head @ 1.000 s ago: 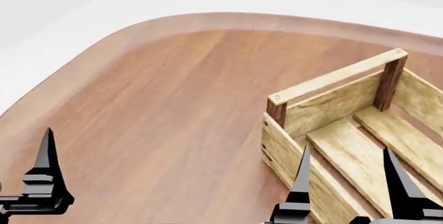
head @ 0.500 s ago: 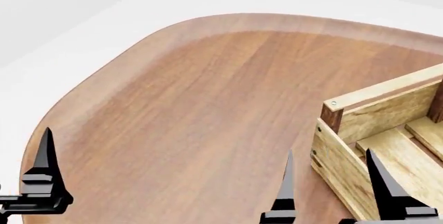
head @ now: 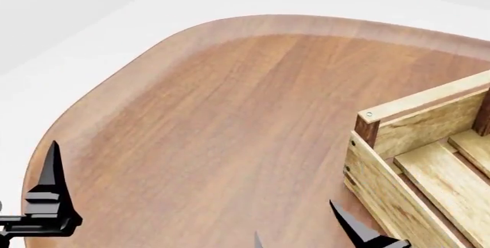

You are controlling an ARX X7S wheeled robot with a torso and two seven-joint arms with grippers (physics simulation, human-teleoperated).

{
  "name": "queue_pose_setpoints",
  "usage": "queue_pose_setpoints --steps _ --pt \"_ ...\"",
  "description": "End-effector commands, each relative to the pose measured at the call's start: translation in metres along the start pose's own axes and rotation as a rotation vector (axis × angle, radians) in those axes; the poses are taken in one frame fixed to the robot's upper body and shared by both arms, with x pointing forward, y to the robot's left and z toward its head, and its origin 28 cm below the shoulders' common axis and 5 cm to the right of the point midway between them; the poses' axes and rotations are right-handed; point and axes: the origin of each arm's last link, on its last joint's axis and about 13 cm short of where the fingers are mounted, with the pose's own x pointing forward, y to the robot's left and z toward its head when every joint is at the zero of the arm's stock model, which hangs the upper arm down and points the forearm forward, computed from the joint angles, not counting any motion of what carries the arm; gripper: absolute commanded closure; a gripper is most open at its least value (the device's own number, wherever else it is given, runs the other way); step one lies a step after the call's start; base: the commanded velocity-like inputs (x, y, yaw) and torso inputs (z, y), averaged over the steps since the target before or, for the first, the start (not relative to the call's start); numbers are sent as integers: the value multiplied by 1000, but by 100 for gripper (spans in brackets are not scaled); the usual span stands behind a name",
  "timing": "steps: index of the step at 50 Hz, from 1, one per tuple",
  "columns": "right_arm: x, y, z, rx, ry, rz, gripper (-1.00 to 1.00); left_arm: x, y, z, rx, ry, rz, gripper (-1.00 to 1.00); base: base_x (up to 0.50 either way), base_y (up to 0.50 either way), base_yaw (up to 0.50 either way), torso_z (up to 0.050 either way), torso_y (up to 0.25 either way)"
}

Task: Pick up the salad dressing and put it in the tray.

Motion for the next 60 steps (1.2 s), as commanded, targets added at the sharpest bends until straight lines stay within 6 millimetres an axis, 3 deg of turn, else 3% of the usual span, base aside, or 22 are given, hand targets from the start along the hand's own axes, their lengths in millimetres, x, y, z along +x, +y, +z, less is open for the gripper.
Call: queue_pose_setpoints --steps 1,31,60 --pt "-4 6 -2 11 18 130 -100 1 0 0 1 0 -2 -100 0 0 0 0 0" --pt "22 23 -7 228 30 337 -100 -1 0 -3 0 7 3 -100 0 0 0 0 0" --pt "31 17 -33 187 143 215 -100 0 1 -4 -3 11 7 -100 0 0 0 0 0"
